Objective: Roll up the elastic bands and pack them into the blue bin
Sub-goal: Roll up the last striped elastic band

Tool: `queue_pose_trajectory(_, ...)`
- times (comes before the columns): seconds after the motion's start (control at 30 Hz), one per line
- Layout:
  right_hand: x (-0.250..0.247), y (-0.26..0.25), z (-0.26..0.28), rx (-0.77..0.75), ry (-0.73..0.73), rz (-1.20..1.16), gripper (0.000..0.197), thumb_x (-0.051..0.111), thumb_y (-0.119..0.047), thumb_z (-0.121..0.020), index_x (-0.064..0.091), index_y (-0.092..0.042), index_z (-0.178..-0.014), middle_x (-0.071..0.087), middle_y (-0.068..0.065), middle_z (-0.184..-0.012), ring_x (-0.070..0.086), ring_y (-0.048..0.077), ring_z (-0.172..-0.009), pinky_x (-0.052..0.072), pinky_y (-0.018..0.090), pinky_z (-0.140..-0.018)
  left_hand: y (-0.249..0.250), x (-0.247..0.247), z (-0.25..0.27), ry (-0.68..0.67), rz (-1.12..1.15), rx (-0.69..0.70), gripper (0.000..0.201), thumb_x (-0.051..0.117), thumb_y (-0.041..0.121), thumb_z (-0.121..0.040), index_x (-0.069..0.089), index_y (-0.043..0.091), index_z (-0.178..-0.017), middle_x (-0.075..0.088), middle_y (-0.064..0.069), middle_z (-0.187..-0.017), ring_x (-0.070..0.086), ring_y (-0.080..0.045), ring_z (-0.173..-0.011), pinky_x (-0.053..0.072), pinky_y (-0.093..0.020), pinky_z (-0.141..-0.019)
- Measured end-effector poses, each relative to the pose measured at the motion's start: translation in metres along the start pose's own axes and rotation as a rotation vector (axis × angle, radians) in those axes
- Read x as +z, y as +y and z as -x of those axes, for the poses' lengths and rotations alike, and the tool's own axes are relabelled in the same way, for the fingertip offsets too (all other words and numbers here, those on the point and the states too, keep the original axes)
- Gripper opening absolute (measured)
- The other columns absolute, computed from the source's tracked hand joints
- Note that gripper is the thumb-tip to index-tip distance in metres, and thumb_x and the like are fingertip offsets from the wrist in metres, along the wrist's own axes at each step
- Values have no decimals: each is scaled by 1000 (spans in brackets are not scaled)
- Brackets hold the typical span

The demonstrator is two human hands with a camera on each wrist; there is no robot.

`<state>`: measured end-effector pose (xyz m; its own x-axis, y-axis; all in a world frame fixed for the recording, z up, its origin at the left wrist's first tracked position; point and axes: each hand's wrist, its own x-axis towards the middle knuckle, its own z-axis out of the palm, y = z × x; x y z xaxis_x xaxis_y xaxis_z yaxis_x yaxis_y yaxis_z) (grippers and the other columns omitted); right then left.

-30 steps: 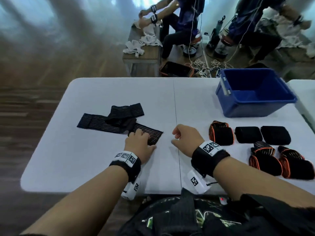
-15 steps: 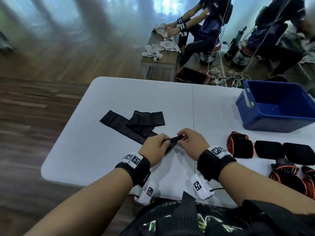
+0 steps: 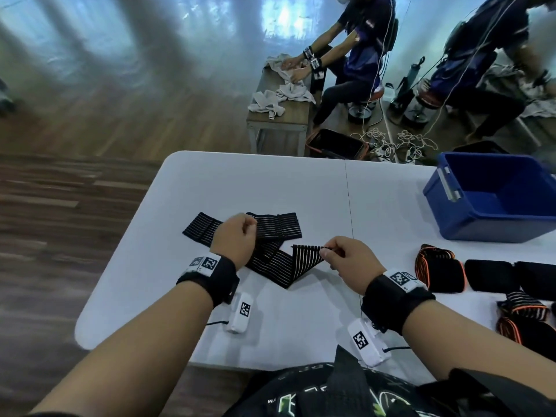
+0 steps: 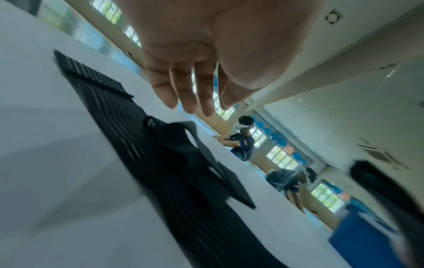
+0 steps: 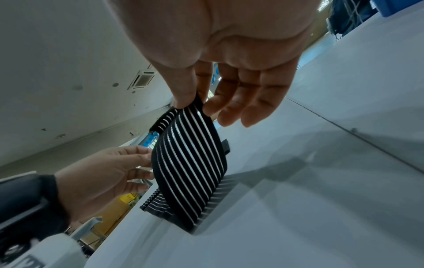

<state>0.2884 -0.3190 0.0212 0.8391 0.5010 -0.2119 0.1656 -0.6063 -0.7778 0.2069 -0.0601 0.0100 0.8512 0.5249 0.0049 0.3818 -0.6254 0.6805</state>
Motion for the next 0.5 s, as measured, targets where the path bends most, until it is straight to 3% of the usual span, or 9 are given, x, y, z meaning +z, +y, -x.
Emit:
queue_pose_trajectory(0.13,0,-2,4,22,-8,34,24,59,-37,-96,65,-19,-81,67,3,-75,60,18,-69,53,38,-71,-43,-17,-31,104,-150,-199,23,54,16,-92,73,23,-103,62,-12,-114,61,-34,-104,50,-39,-95)
queue_pose_trajectory(0.23,1,-2,6,36,-7,52,32,56,-41,-97,64,-15,-80,69,10,-79,58,18,-66,53,37,-69,-68,-29,-38,17,-304,-364,29,53,22,-92,70,32,-113,52,-14,-128,52,-39,-117,50,-48,-98)
queue_pose_trajectory(0.33,5,-2,3,49,-6,75,42,55,-44,-96,62,-8,-76,68,14,-78,53,15,-61,49,35,-64,-79,-34,-43,-81,-401,-405,34,55,23,-92,64,34,-123,47,-12,-134,45,-36,-124,48,-47,-100)
queue_pose_trajectory(0.43,6,-5,1,46,7,103,51,56,-47,-96,56,-2,-72,55,11,-66,49,17,-60,48,39,-65,-83,-32,-46,-58,-397,-394,35,57,19,-90,65,34,-120,48,-11,-131,45,-35,-123,48,-46,-99)
queue_pose_trajectory(0.5,7,-9,-1,33,24,142,53,56,-48,-96,51,-2,-69,50,4,-67,47,18,-62,44,38,-65,-85,-33,-47,-50,-383,-408,35,57,18,-89,65,35,-119,49,-12,-129,45,-36,-123,48,-47,-98)
